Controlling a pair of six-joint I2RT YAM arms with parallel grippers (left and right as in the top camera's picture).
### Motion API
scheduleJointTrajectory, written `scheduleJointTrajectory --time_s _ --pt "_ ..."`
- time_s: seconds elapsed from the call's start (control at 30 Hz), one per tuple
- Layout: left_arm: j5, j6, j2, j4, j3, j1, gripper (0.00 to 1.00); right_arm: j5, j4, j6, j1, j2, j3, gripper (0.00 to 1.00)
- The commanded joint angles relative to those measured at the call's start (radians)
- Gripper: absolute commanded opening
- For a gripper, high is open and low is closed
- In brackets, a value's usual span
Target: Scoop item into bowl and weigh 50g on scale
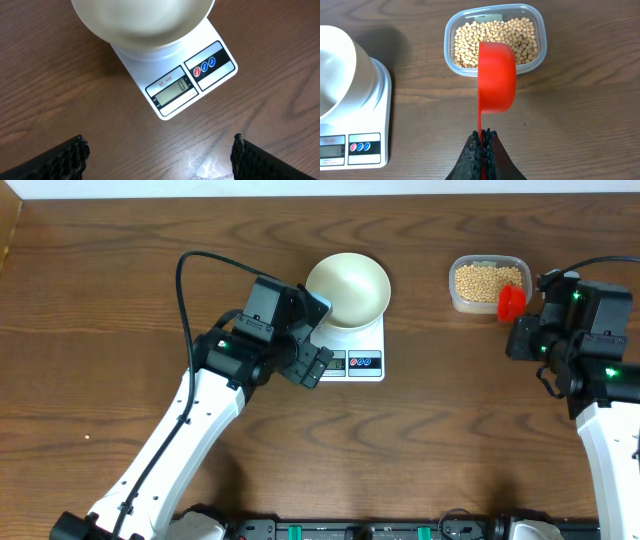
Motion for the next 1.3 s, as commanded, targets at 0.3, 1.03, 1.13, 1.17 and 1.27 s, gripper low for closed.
scheduleJointTrajectory --time_s 0.3,1.03,1.13,1.17,1.27 --pt "-0.009 0.002 0.006 -0.001 0.002 0.001 0.93 0.013 0.118 -0.015 -0.008 0.048 0.043 0.01" --pt "-0.009 0.002 0.006 -0.001 0.002 0.001 0.93 0.129 -0.034 -0.218 -0.007 0.47 0.403 0.01" --pt "-0.009 0.002 0.006 -0.001 0.002 0.001 0.93 0.129 -0.033 -0.251 -0.007 0.504 0.402 0.01" --pt "-0.009 0.002 0.006 -0.001 0.002 0.001 0.93 0.13 -0.033 -0.256 -0.007 0.51 0.402 0.01" --pt "-0.009 0.002 0.006 -0.001 0.002 0.001 0.93 0.137 -0.028 -0.259 -0.007 0.537 0.402 0.01"
